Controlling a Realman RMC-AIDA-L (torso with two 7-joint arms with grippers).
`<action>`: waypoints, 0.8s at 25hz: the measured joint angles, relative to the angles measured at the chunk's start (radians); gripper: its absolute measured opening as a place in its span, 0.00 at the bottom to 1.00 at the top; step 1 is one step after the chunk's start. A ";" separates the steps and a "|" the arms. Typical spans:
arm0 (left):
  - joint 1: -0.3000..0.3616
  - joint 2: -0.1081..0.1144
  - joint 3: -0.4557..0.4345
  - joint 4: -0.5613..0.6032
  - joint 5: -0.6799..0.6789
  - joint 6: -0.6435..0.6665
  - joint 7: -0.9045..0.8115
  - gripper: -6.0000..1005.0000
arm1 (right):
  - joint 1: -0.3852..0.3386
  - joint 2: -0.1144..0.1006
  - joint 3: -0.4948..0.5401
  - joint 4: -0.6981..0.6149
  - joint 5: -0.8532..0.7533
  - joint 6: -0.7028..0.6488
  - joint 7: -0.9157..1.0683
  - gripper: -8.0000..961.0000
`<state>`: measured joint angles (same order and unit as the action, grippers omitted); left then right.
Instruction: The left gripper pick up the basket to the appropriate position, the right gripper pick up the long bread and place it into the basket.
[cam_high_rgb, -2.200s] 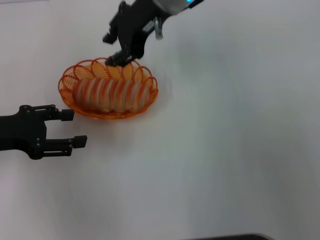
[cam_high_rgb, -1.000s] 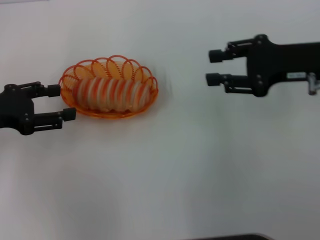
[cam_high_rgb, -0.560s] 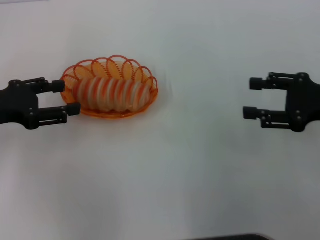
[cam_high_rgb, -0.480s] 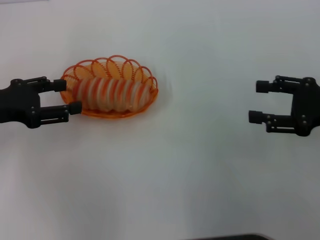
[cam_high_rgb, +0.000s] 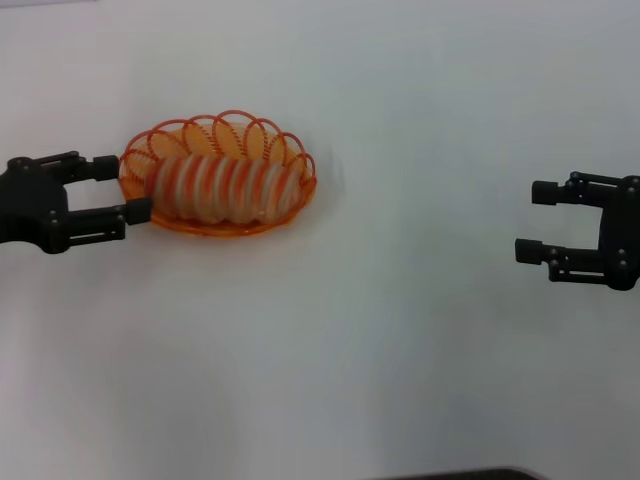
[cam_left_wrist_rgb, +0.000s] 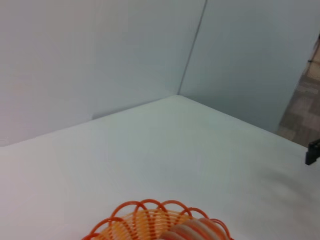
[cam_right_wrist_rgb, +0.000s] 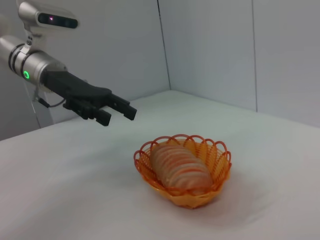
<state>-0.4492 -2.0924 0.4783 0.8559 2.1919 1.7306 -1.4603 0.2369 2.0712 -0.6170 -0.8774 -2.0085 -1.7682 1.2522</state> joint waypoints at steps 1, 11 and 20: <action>0.002 0.001 -0.010 0.000 0.000 0.001 0.000 0.78 | 0.001 0.000 0.003 0.000 -0.002 0.000 -0.001 0.82; 0.012 -0.001 -0.029 0.001 0.000 0.004 0.006 0.78 | 0.030 0.019 0.028 0.010 0.019 0.049 -0.063 0.82; 0.012 -0.008 -0.029 -0.001 0.000 0.001 0.006 0.78 | 0.093 0.023 0.030 0.094 0.032 0.096 -0.127 0.82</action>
<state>-0.4371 -2.1000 0.4495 0.8548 2.1921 1.7312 -1.4547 0.3303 2.0939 -0.5866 -0.7833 -1.9767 -1.6723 1.1254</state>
